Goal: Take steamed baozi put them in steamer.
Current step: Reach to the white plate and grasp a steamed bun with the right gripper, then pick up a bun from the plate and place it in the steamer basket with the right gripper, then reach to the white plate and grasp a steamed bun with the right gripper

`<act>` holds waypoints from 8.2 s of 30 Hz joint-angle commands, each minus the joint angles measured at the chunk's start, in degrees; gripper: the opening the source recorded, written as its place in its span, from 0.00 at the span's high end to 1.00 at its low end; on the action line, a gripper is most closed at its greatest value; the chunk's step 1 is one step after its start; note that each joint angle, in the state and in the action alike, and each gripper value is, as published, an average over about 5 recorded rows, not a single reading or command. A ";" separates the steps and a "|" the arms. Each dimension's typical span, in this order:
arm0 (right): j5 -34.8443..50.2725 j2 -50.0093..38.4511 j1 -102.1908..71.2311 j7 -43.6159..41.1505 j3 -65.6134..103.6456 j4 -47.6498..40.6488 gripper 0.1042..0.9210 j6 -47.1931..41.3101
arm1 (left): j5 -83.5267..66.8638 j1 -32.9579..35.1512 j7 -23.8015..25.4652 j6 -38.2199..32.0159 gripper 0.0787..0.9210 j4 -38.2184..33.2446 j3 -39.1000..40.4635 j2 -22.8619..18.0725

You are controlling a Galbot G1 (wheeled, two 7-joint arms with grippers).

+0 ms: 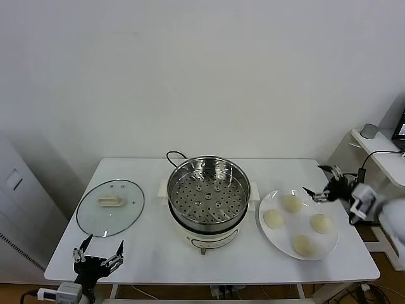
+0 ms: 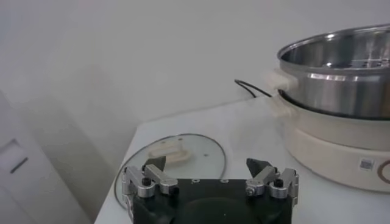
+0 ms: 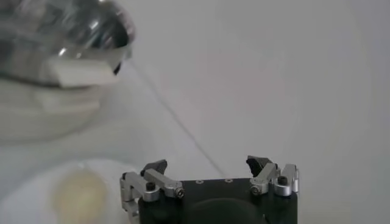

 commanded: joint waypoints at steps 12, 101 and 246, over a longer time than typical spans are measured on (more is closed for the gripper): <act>-18.86 3.29 31.77 -21.82 -33.43 -23.32 0.12 5.76 | 0.10 0.48 -0.33 -0.19 0.12 0.21 -0.12 -1.37; 0.46 15.50 56.19 -24.29 -52.64 -35.06 0.55 6.04 | 2.53 -1.19 -1.10 0.23 0.12 1.44 1.72 -2.35; -0.66 6.71 33.56 -14.08 -56.28 -17.65 0.12 -9.70 | 1.85 -1.98 -0.61 1.90 0.12 1.98 2.45 -3.56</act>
